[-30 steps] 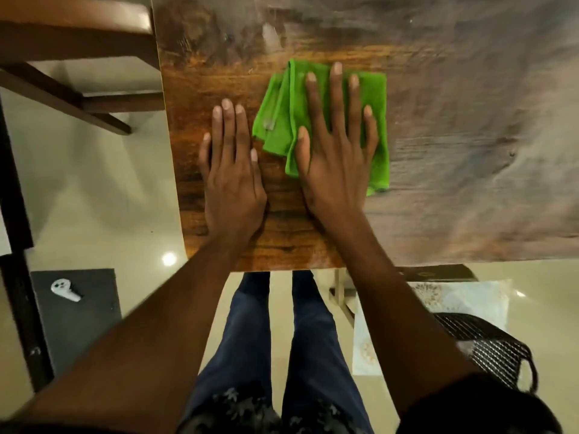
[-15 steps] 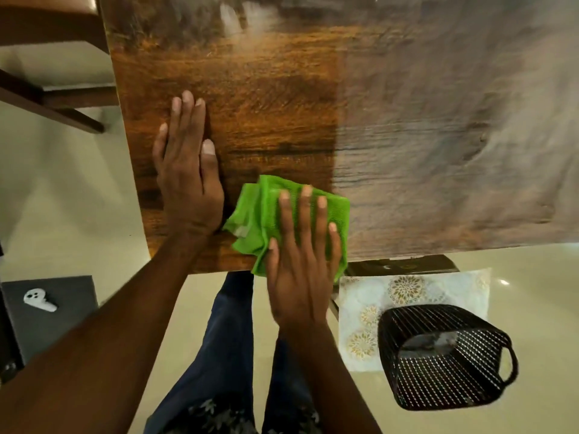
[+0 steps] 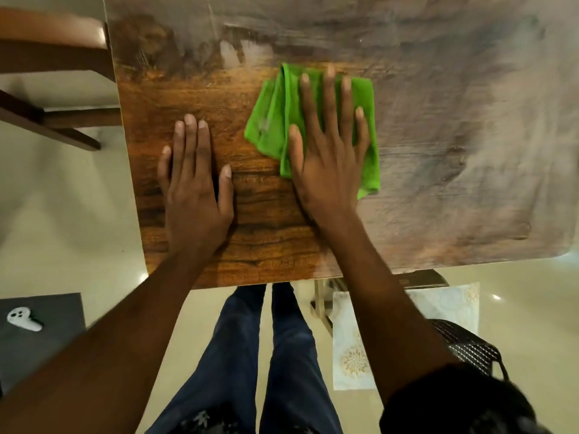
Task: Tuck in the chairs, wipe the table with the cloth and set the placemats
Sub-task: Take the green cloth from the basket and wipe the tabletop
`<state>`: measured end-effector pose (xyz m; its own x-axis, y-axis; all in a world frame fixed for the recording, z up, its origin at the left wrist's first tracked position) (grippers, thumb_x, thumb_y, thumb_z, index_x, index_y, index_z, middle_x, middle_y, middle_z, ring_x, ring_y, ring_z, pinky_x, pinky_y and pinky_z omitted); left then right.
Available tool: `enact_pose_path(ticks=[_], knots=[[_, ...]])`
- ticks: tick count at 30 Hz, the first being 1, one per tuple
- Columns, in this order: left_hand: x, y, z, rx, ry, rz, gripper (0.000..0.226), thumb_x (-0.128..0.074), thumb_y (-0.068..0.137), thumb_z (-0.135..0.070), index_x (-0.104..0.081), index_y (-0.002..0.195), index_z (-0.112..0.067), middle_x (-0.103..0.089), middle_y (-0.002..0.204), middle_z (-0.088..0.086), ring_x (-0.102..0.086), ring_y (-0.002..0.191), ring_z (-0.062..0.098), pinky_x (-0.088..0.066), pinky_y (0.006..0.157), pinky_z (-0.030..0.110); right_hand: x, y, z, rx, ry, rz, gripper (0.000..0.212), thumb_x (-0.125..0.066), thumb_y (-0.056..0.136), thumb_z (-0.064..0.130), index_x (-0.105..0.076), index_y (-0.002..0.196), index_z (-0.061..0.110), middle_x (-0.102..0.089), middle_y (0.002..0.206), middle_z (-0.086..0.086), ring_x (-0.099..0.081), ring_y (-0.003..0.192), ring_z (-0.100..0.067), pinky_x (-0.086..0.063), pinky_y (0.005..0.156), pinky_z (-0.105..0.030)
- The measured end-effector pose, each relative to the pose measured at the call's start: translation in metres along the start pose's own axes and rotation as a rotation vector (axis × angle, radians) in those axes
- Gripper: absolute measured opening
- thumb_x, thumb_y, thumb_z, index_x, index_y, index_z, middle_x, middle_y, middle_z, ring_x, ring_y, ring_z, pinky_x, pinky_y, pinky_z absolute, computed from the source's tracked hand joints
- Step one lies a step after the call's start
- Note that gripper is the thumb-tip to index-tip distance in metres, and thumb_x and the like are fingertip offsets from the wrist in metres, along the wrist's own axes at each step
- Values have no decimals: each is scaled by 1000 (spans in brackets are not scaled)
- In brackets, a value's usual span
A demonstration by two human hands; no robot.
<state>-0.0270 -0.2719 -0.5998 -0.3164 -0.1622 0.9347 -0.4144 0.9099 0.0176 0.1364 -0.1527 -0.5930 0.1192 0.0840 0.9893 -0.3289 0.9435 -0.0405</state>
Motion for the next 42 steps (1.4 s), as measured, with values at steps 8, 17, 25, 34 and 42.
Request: enact_pose_path(ticks=[8,17,25,34,42], knots=[[-1,2,-1,25,34,48,65,-35,113,-35,-19,170,-8,-16,179,11,-10,167,23,-15,133,50,-1,-148,-11,-51,19,175,66,-33,109,49,-16,170,31,-5,179,-1,-6,166,-23,-22,129,-54],[-2,1,-1,29,44,57,66,-34,113,-34,-17,170,-9,-14,179,10,-8,167,22,-15,133,51,-4,22,-4,-23,-34,-31,63,-26,111,54,-18,170,31,-10,179,-3,-7,165,-21,-15,131,-47],[-2,0,-3,25,25,31,64,-34,112,-34,-19,170,-10,-15,179,8,-9,167,20,-13,133,49,-4,73,-9,75,24,-83,59,-28,111,47,-25,168,33,-18,177,0,-13,165,-21,-16,130,-47],[-3,0,-5,17,27,21,64,-34,113,-32,-18,170,-9,-14,179,9,-8,167,22,-8,135,46,14,-123,-61,-86,44,128,63,-33,112,41,-10,170,31,2,179,0,2,166,-21,-19,130,-53],[-4,-1,-8,-2,31,25,64,-29,113,-32,-16,170,-8,-11,180,11,-5,167,23,-6,135,47,7,-36,-66,-42,19,2,62,-29,112,48,-15,170,30,-6,179,-2,-3,166,-20,-15,131,-48]])
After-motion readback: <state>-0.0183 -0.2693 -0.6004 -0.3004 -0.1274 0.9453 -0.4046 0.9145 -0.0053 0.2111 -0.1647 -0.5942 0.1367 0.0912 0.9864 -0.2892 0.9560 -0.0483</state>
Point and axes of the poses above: each hand's wrist, its own y-axis towards the middle knuckle, its own x-axis out of the back of the hand, z = x × y, the point moved 1 cm from there along y, towards the middle knuckle
